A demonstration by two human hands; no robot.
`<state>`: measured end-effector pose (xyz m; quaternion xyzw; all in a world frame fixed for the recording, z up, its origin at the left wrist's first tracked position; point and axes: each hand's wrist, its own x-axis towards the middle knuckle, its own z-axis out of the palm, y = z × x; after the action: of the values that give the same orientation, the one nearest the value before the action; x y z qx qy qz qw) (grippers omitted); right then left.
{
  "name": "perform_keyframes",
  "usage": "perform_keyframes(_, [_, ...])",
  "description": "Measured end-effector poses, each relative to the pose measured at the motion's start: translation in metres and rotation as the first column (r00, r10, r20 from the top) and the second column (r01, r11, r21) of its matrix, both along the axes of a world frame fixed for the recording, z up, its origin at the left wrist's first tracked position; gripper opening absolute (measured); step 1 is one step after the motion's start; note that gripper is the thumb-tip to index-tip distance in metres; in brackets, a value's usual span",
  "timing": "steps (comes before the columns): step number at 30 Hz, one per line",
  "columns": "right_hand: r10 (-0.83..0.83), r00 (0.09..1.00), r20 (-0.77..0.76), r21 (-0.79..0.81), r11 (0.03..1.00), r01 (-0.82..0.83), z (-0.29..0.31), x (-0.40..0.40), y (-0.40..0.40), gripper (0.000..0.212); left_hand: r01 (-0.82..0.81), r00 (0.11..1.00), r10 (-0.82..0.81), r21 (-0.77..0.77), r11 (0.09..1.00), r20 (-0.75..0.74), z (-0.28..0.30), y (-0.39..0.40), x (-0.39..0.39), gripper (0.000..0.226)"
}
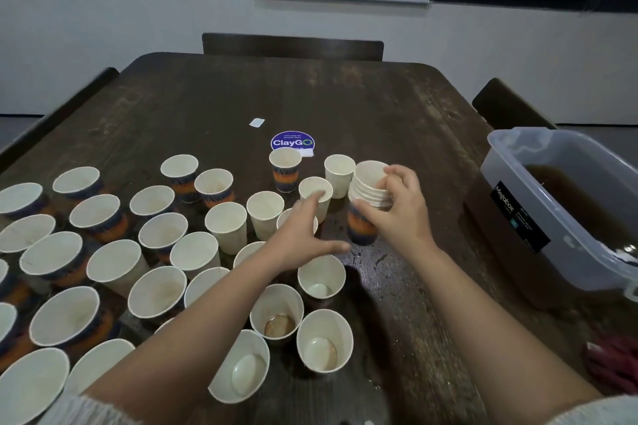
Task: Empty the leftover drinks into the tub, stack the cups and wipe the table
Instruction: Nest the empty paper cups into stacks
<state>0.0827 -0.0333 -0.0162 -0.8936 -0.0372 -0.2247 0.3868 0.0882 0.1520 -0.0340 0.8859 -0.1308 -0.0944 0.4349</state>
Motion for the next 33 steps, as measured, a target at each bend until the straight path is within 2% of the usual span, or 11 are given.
perform_keyframes(3, [-0.051,0.998,-0.030,-0.050,0.997,0.050,-0.027,-0.009,-0.014,0.038,0.135,0.991,-0.129,0.158,0.978,-0.043,-0.009,-0.003,-0.009,0.091])
perform_keyframes(7, [-0.079,0.994,-0.071,-0.012,0.997,0.079,-0.052,-0.021,-0.025,0.061,0.238,0.971,-0.220,0.341,0.909,-0.093,-0.017,-0.006,-0.014,0.091])
perform_keyframes(13, [-0.107,0.979,-0.173,0.048,0.992,0.117,-0.069,-0.035,-0.035,0.089,0.299,0.954,-0.258,0.418,0.858,-0.152,-0.022,-0.008,-0.017,0.087])
perform_keyframes(18, [-0.073,0.964,-0.257,0.056,0.994,0.090,-0.063,-0.035,-0.036,0.101,0.334,0.942,-0.297,0.495,0.802,-0.155,-0.016,-0.014,-0.020,0.079])
perform_keyframes(22, [-0.072,0.961,-0.266,0.041,0.995,0.086,-0.063,-0.037,-0.034,0.103,0.277,0.960,-0.261,0.460,0.844,-0.099,0.000,-0.015,-0.022,0.070])
perform_keyframes(29, [-0.113,0.992,-0.064,0.054,0.992,0.117,-0.050,-0.042,-0.021,0.092,0.167,0.979,-0.195,0.302,0.938,0.063,0.056,-0.011,-0.029,0.061])
perform_keyframes(33, [-0.121,0.993,0.017,0.056,0.991,0.119,-0.044,-0.050,-0.011,0.088,0.208,0.971,-0.229,0.236,0.949,0.064,0.065,-0.009,-0.053,0.066])
